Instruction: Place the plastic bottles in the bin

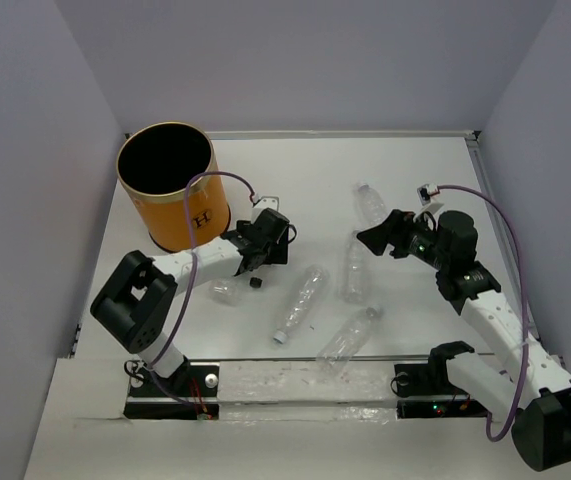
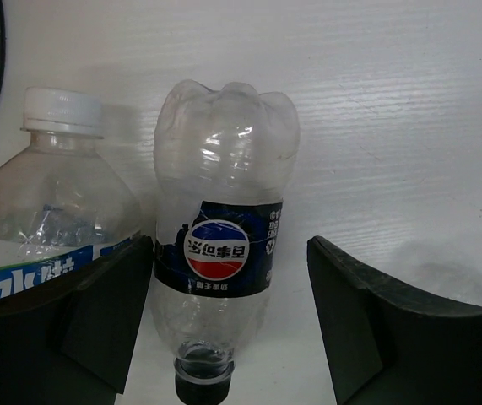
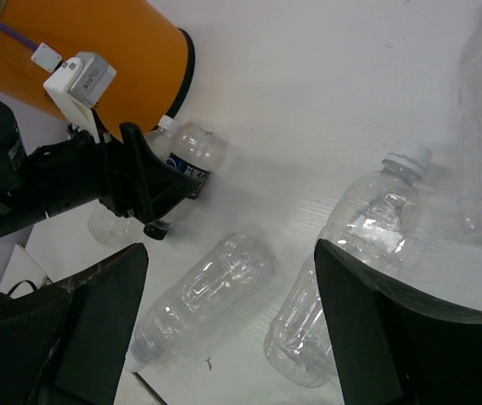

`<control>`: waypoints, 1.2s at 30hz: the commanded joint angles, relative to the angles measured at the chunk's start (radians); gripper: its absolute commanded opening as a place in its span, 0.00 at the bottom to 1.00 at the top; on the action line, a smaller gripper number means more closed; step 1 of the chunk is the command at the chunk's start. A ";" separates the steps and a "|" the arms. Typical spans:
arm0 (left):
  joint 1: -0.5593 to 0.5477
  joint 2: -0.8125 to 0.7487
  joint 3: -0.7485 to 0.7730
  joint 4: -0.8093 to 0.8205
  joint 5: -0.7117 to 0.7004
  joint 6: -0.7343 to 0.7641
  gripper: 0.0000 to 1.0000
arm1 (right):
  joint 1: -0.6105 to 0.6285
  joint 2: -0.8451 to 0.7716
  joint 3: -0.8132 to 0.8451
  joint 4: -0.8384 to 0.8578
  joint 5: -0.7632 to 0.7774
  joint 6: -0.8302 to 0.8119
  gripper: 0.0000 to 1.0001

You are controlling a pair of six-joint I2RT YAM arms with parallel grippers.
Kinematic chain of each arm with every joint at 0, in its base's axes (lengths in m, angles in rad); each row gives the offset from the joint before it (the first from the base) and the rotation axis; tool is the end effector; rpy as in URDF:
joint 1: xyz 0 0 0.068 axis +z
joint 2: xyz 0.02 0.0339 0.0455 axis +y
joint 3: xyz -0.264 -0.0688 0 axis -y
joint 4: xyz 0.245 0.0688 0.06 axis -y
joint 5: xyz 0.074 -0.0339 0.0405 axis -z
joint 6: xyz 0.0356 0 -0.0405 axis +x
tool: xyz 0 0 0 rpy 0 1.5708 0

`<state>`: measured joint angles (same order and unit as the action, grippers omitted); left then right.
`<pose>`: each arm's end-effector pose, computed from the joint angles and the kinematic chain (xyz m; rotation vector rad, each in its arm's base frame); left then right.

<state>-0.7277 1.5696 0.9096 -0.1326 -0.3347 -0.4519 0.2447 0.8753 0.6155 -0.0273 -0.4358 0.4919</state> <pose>0.2509 -0.2078 0.1980 0.1592 2.3117 -0.2026 0.1952 0.0642 0.2811 -0.0780 1.9298 0.9064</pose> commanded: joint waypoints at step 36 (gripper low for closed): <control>0.270 -0.488 0.285 0.166 -0.084 0.036 0.38 | 0.587 0.330 0.066 -0.019 0.466 0.347 1.00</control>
<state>-0.5831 1.0870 1.1522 -0.0299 -0.4202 -0.4110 0.8051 1.1587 0.6147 -0.0769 -0.0376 0.7891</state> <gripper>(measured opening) 0.644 0.994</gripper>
